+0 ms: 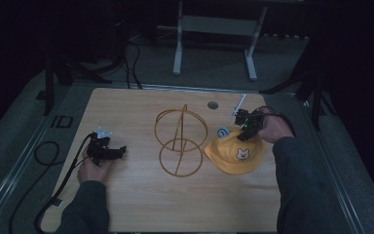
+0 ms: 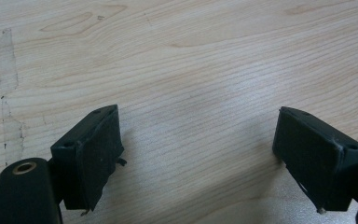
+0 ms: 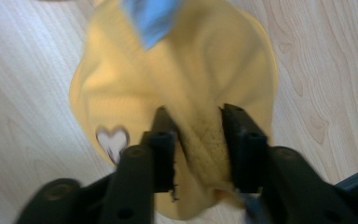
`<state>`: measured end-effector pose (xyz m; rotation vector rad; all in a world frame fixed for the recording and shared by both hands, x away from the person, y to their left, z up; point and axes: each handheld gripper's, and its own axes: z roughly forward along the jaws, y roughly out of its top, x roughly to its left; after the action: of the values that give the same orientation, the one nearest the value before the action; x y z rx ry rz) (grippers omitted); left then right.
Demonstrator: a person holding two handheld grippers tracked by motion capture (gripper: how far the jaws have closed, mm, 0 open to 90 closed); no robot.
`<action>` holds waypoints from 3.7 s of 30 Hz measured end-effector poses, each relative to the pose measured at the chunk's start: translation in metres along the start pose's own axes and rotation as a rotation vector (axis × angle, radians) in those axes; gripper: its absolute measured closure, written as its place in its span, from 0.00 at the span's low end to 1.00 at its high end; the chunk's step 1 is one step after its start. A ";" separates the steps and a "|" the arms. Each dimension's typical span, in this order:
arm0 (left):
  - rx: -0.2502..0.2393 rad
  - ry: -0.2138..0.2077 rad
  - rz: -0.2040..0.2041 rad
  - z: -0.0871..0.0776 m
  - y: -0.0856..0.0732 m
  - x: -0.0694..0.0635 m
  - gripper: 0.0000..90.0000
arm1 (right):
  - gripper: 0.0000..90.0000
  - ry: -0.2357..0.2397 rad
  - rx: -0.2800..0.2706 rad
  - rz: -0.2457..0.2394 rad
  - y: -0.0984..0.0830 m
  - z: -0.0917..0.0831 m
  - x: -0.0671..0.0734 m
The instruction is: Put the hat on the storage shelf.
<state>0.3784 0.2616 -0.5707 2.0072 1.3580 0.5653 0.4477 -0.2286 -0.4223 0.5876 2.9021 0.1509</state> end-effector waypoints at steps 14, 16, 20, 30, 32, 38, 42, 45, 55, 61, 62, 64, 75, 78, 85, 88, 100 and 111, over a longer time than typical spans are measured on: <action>0.000 0.000 0.001 0.000 0.000 0.000 0.17 | 0.85 0.038 -0.023 -0.030 0.003 -0.025 0.006; 0.000 0.000 0.001 0.000 0.000 0.000 0.17 | 0.85 0.036 -0.019 -0.041 0.004 -0.030 0.007; 0.000 0.000 0.001 0.000 0.000 0.000 0.17 | 0.85 0.032 -0.024 -0.050 0.005 -0.039 0.009; 0.001 0.000 0.001 0.000 0.000 0.000 0.17 | 0.85 0.035 -0.067 -0.078 0.006 -0.060 0.014; 0.001 0.000 0.001 0.000 0.000 0.000 0.17 | 0.85 0.033 -0.064 -0.080 0.006 -0.061 0.014; 0.001 0.000 0.001 0.000 0.000 0.000 0.17 | 0.85 0.028 -0.066 -0.108 0.006 -0.067 0.019; 0.001 0.000 0.001 0.000 0.000 0.000 0.17 | 0.85 0.019 -0.044 -0.125 0.006 -0.069 0.023; 0.001 0.000 0.001 0.000 0.000 0.000 0.17 | 0.85 0.018 -0.030 -0.142 0.007 -0.070 0.027; 0.001 0.000 0.002 0.000 0.000 0.000 0.17 | 0.85 0.013 -0.058 -0.164 0.006 -0.086 0.033; 0.001 0.000 0.001 0.000 0.000 0.000 0.17 | 0.85 0.016 -0.099 -0.153 0.002 -0.099 0.032; 0.001 0.000 0.000 0.000 0.000 0.000 0.17 | 0.85 0.019 -0.106 -0.149 0.001 -0.101 0.032; 0.001 0.000 0.000 0.000 0.000 0.000 0.17 | 0.85 0.023 -0.130 -0.144 -0.002 -0.106 0.030; 0.002 0.000 0.001 0.000 0.000 0.000 0.17 | 0.85 0.015 -0.184 -0.103 -0.016 -0.120 0.024; 0.002 0.000 0.001 0.000 0.000 0.000 0.17 | 0.85 0.014 -0.194 -0.096 -0.019 -0.123 0.023; 0.002 0.000 0.001 0.000 0.000 0.000 0.17 | 0.85 0.004 -0.198 -0.090 -0.026 -0.127 0.022; 0.002 0.000 0.001 0.000 0.000 0.000 0.17 | 0.85 0.006 -0.217 -0.086 -0.029 -0.130 0.020; 0.002 0.000 0.001 0.000 0.000 0.000 0.17 | 0.85 0.004 -0.271 -0.059 -0.043 -0.142 0.016; 0.002 0.000 0.001 0.000 0.000 0.000 0.17 | 0.85 -0.002 -0.343 -0.051 -0.049 -0.152 0.016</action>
<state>0.3784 0.2616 -0.5706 2.0097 1.3575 0.5649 0.3860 -0.2770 -0.2824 0.4511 2.7906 0.6236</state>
